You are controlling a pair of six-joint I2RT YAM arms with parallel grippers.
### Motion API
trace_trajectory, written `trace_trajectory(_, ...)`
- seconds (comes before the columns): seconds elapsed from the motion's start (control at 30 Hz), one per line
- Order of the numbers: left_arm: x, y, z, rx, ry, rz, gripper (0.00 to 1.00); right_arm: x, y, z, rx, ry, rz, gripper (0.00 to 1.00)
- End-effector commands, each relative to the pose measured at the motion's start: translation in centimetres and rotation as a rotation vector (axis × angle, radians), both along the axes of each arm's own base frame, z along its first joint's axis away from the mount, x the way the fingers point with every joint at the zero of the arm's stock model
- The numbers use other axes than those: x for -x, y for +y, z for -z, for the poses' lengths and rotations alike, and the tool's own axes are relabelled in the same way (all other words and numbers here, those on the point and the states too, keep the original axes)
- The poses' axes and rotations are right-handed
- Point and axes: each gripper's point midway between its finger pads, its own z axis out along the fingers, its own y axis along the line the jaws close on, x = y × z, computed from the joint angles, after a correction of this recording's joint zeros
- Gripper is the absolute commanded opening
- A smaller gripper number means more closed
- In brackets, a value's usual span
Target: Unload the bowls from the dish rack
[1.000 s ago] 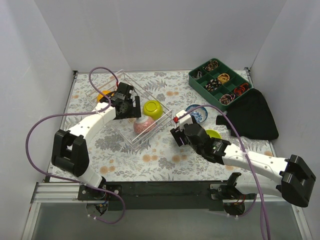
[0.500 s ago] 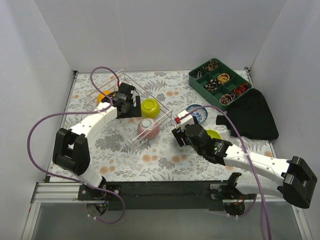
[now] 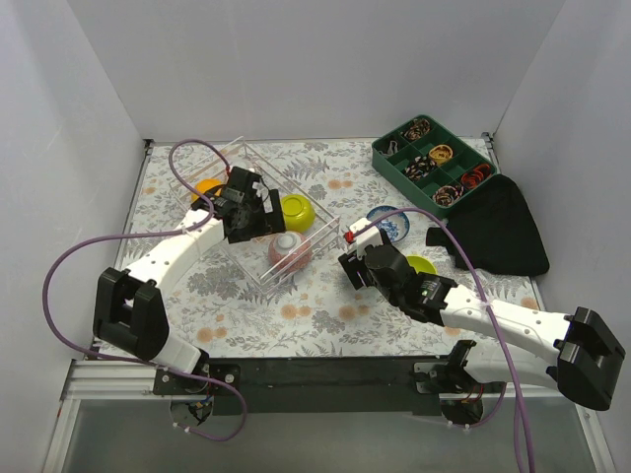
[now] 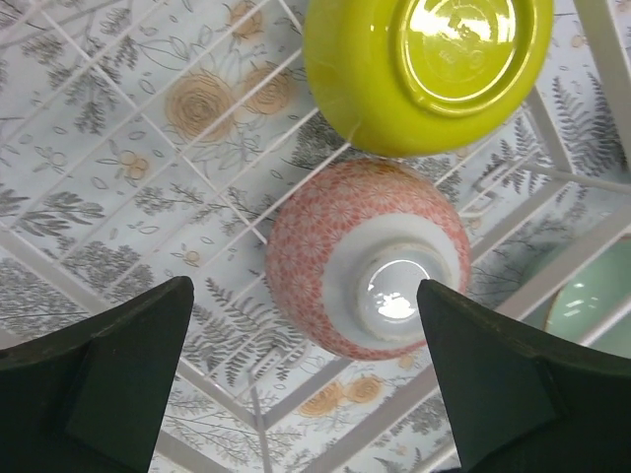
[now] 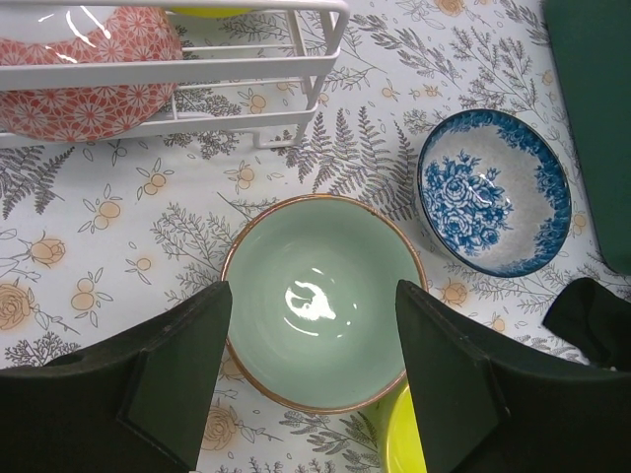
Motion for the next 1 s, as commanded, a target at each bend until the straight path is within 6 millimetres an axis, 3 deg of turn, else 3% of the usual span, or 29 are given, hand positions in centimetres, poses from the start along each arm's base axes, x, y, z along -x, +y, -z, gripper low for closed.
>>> trace_trajectory(0.0,1.4,-1.3,-0.8,0.212,0.057,-0.037,0.98,0.1,0.5,-0.6,-0.021,-0.007,-0.017,0.75)
trace_trajectory(0.37,1.5,-2.2,1.7,0.346,0.153,0.020,0.98,0.5,0.3,-0.4,-0.028,-0.004,-0.030,0.75)
trace_trajectory(0.97,3.6,-3.9,6.6,0.449,0.357,-0.001,0.98,0.6,0.3,-0.4,-0.033,-0.001,-0.034,0.75)
